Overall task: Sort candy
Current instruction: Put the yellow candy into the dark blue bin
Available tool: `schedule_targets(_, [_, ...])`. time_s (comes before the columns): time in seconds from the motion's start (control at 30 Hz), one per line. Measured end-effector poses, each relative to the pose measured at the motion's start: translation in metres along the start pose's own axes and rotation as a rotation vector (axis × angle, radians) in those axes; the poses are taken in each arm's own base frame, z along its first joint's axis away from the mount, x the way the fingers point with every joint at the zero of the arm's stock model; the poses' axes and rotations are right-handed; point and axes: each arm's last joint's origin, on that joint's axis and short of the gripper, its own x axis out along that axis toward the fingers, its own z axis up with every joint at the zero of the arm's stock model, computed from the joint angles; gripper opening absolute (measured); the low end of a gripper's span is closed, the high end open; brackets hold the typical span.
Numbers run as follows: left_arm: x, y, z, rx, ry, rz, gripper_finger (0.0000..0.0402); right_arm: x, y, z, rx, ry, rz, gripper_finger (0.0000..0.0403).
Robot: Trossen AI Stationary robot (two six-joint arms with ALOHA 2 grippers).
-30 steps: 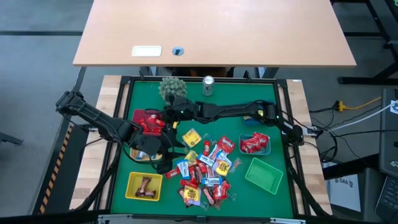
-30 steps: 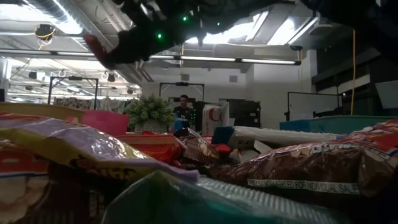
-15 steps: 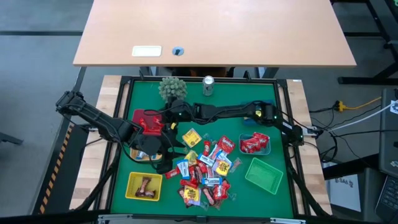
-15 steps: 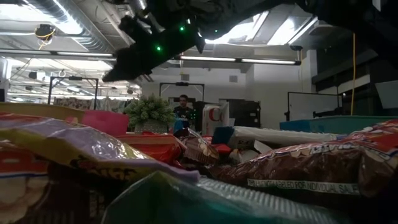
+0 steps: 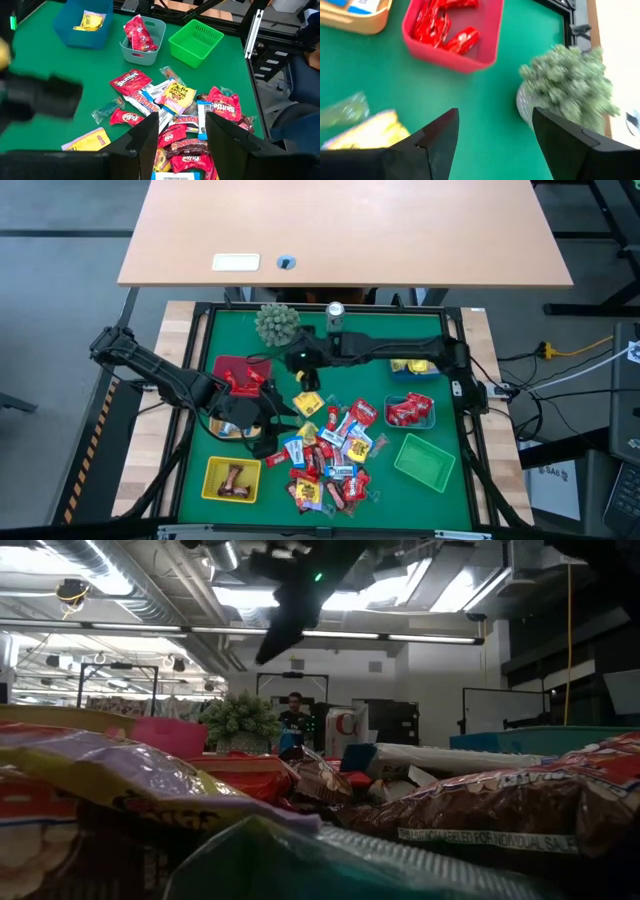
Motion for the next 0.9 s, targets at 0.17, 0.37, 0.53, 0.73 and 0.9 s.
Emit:
schedule_targets(0.17, [0.0, 0.0, 0.0, 0.001, 0.0, 0.001, 0.0149, -0.043, -0.006, -0.007, 0.033, 0.077, 0.035, 0.025])
schedule_targets(0.37, [0.013, 0.001, -0.004, 0.064, 0.014, 0.062, 0.0149, -0.097, -0.01, -0.024, 0.087, 0.195, 0.121, 0.025])
schedule_targets(0.53, [0.032, 0.006, -0.009, 0.14, 0.06, 0.109, 0.0149, -0.143, -0.01, -0.04, 0.164, 0.285, 0.207, 0.025])
schedule_targets(0.73, [0.059, 0.016, -0.016, 0.187, 0.132, 0.154, 0.0149, -0.193, 0.001, -0.048, 0.191, 0.3, 0.221, 0.025])
schedule_targets(0.9, [0.08, 0.024, -0.024, 0.188, 0.206, 0.15, 0.0149, -0.227, 0.016, -0.055, 0.196, 0.258, 0.228, 0.025])
